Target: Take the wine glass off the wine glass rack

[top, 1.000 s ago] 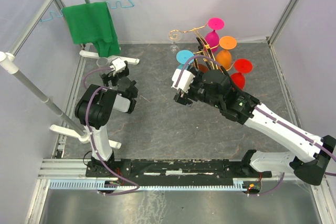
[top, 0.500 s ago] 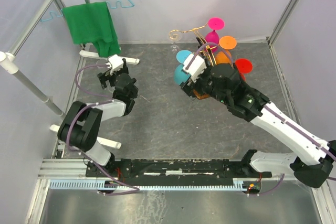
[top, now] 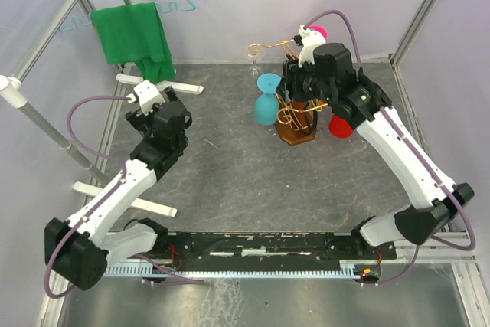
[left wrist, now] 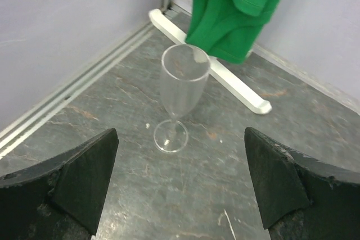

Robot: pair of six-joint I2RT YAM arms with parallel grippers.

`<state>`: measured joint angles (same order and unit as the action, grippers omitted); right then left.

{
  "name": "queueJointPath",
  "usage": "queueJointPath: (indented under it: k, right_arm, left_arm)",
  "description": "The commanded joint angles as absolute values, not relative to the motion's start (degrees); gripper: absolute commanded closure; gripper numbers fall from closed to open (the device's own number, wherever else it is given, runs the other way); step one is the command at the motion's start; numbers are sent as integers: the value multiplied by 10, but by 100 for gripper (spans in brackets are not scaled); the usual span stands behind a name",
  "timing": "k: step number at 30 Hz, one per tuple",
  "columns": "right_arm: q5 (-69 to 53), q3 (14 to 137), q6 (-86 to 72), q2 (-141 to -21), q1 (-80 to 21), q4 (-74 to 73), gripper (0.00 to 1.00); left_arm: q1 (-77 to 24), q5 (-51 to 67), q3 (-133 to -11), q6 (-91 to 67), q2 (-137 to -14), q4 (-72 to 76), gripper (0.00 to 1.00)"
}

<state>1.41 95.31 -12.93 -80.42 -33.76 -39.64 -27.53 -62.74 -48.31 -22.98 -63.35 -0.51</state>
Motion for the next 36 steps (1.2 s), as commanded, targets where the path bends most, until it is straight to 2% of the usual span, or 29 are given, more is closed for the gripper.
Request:
queueJointPath:
  k: [1, 9, 22, 28, 34, 36]
  right_arm:
    - [-64, 986, -265, -843, -304, -406, 43]
    - [-90, 948, -332, -866, -265, -355, 44]
    - [-151, 911, -370, -898, -228, -275, 44]
    - [-195, 886, -417, -911, -207, -201, 52]
    - [-214, 891, -428, -932, -204, -189, 55]
    - [-220, 888, -431, -934, -202, -182, 59]
  left_arm:
    - [-281, -523, -536, -320, -586, -182, 1]
    - [-281, -441, -574, -308, -533, -227, 1]
    - [-281, -399, -581, -323, -525, -225, 1]
    - [-281, -401, -587, -313, -528, -220, 1]
    - [-281, -402, -583, -310, -525, -219, 1]
    - [-281, -404, -583, -308, -524, -219, 1]
